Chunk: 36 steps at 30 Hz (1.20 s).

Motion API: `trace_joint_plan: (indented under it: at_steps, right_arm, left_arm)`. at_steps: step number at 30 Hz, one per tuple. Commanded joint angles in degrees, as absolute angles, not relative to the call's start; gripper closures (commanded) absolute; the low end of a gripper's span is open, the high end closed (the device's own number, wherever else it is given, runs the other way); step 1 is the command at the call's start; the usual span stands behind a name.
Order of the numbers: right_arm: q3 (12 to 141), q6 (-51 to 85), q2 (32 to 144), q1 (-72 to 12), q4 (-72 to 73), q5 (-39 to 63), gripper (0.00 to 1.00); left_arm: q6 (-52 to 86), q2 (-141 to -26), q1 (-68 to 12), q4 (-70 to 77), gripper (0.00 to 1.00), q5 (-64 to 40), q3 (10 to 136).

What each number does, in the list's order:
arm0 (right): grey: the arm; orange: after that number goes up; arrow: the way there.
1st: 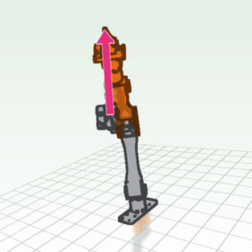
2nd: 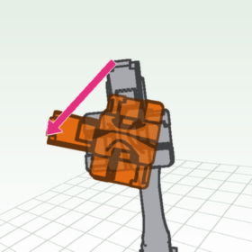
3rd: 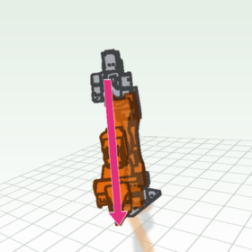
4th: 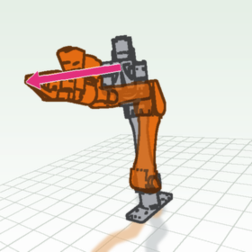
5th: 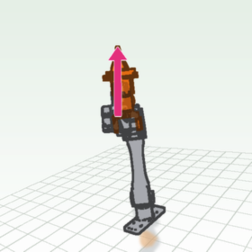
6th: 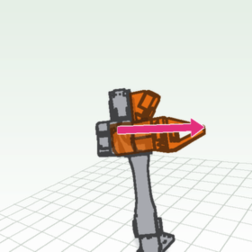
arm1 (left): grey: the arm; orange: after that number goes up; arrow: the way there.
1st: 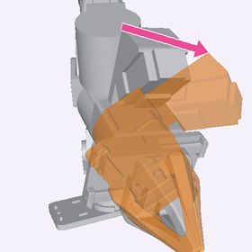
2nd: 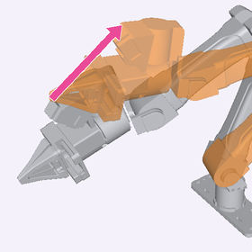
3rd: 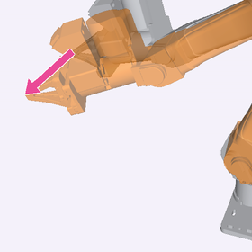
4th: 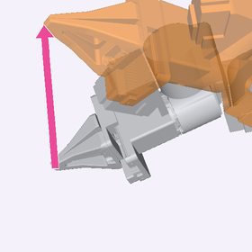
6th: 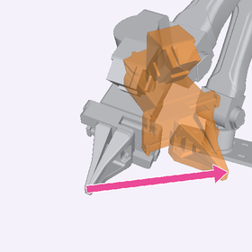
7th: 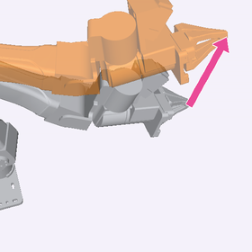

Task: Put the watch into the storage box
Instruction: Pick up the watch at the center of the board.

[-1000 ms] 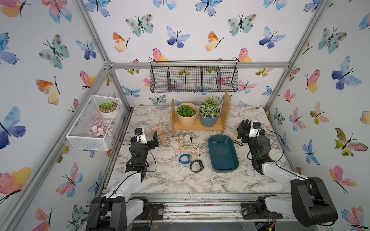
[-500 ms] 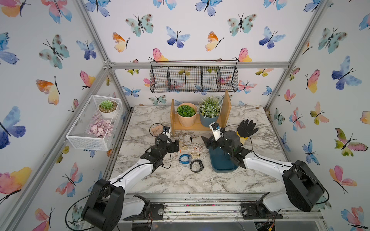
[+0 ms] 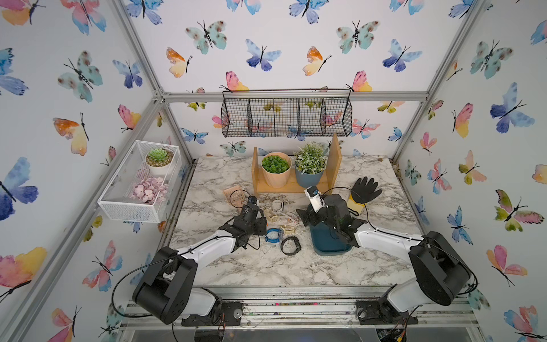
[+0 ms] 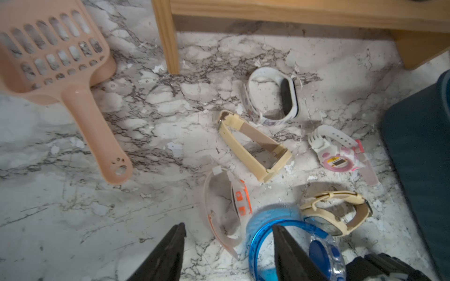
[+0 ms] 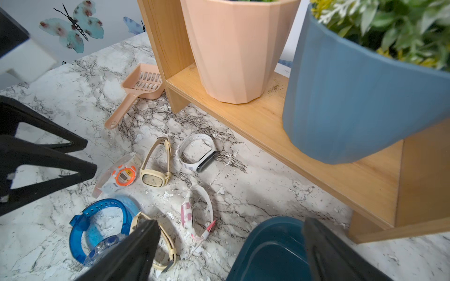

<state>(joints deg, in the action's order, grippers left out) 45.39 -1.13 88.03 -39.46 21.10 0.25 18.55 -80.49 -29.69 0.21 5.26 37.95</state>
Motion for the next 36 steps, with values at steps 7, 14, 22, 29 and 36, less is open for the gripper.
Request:
trace_joint_plan:
  at_steps: [7, 14, 22, 29, 36]
  right_arm:
    - [46.6, -1.1, 89.9, -39.7, 18.6, 0.4, 0.04]
    - [47.4, -1.1, 91.1, -39.7, 18.3, 0.7, 0.05]
    - [47.5, -1.4, 91.4, -39.7, 18.1, 0.8, 0.05]
    - [47.5, -1.7, 91.4, -39.7, 18.1, 0.8, 0.06]
    - [47.1, -1.4, 90.9, -39.7, 18.6, 1.4, 0.07]
  left_arm:
    - [19.1, -86.7, -30.8, 0.8, 0.46, 4.4, 40.8]
    - [18.5, -90.2, -30.8, 0.9, 0.52, 5.0, 43.3]
    - [18.4, -93.4, -31.1, 0.6, 0.64, 4.6, 45.2]
    - [18.5, -94.4, -31.6, -0.1, 0.80, 5.1, 45.8]
    - [18.0, -90.6, -32.6, -1.5, 0.83, 6.9, 46.1]
